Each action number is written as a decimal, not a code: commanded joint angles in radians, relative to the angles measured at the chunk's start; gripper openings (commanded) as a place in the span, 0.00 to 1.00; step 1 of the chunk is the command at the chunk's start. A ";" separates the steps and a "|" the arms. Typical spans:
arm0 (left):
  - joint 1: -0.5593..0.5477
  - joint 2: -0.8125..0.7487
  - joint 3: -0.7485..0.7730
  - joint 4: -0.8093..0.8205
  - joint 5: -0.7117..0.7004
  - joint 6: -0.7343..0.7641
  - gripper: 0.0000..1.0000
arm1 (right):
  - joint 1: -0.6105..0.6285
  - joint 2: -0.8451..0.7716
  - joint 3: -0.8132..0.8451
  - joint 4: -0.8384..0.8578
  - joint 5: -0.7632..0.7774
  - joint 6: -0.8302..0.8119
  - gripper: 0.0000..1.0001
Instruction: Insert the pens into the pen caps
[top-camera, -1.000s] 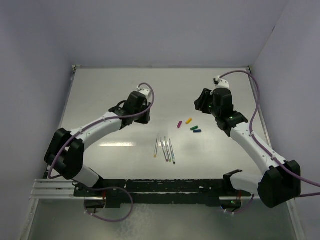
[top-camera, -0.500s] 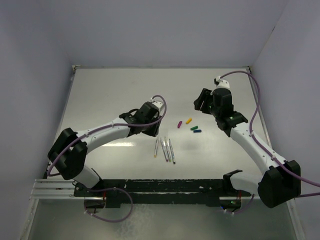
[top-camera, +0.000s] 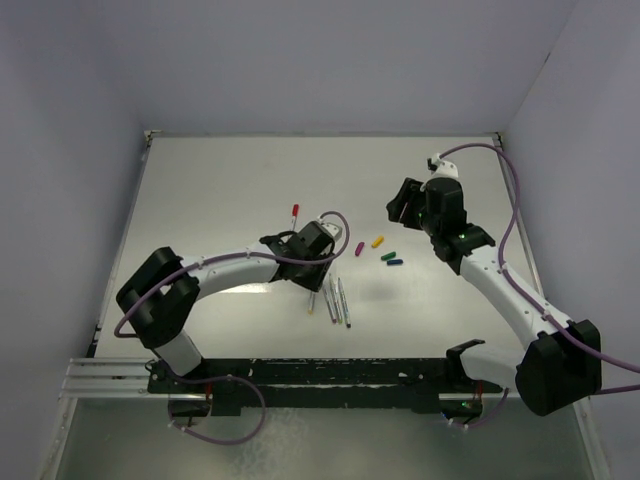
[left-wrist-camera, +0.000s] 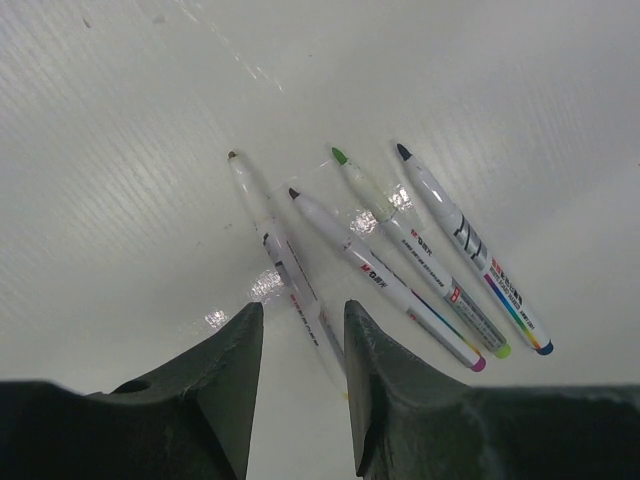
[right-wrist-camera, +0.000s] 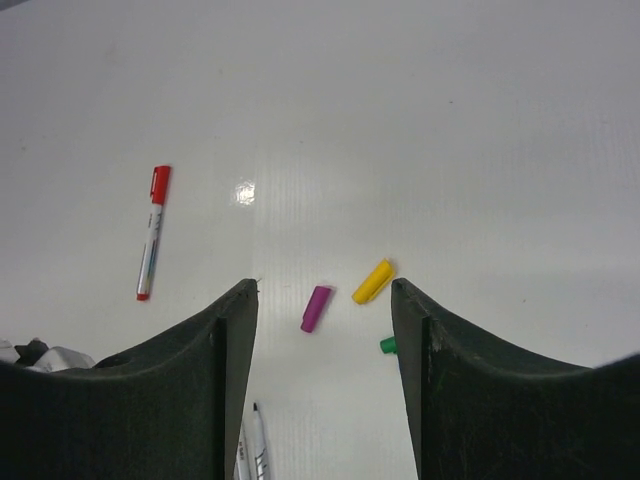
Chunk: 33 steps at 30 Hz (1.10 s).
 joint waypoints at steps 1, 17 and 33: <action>-0.007 0.014 0.001 0.013 -0.025 -0.028 0.41 | -0.003 -0.020 -0.005 0.040 -0.018 0.015 0.58; -0.009 0.071 -0.038 0.030 -0.038 -0.057 0.40 | -0.003 -0.001 -0.012 0.066 -0.042 0.019 0.57; -0.009 0.022 -0.090 -0.041 -0.036 -0.083 0.37 | -0.003 -0.005 -0.006 0.059 -0.034 0.022 0.57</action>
